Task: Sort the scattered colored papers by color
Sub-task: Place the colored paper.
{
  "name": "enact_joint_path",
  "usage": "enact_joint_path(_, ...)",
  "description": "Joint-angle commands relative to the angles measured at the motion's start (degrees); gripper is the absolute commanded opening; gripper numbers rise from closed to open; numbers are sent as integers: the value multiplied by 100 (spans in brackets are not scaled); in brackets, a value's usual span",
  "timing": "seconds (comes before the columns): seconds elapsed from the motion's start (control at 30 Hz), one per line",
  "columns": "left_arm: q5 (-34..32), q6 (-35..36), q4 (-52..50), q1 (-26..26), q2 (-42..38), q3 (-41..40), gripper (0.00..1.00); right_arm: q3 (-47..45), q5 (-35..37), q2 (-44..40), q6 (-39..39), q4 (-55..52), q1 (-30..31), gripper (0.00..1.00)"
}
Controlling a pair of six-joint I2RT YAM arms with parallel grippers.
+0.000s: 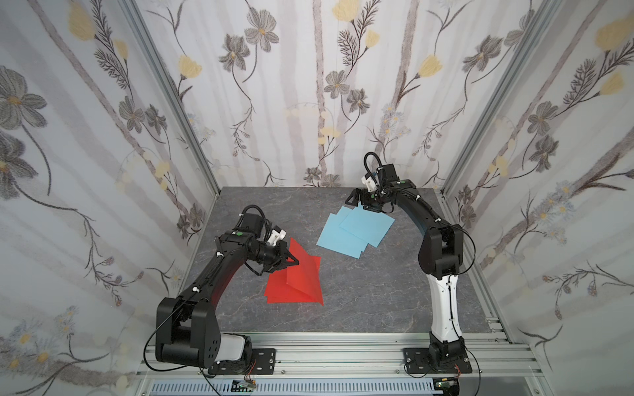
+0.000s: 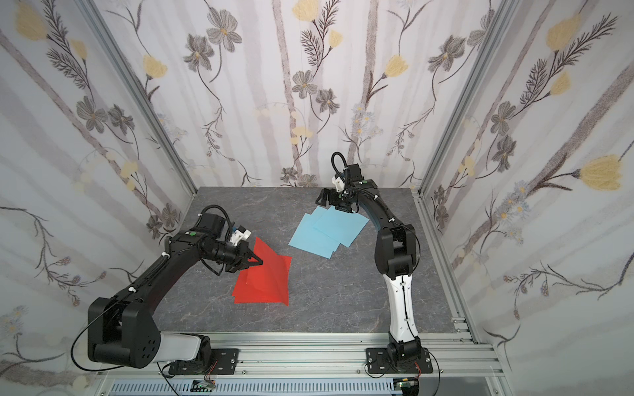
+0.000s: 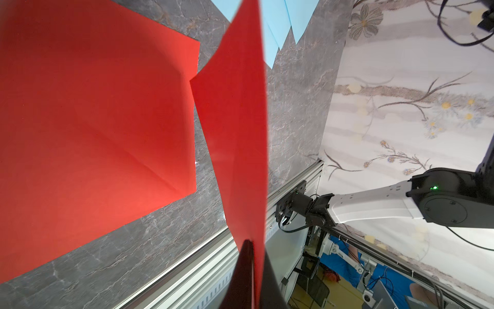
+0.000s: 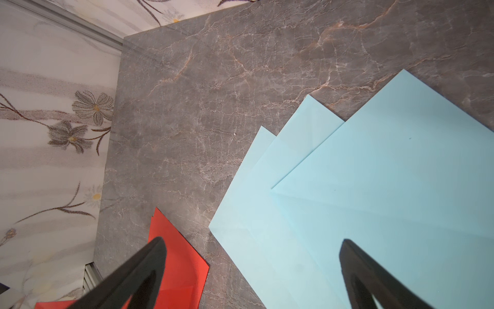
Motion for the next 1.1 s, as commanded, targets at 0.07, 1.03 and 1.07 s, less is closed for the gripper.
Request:
enact_joint_path(0.07,23,652,-405,-4,177,212,0,-90,5,-71,-15,94,15,100)
enact_joint_path(1.03,-546,1025,-134,-125,1039,505,0,-49,-57,154,312,328,171,100)
enact_joint_path(1.07,-631,1004,-91,-119,1039,488,0,-49,-62,156,325,333,173,100)
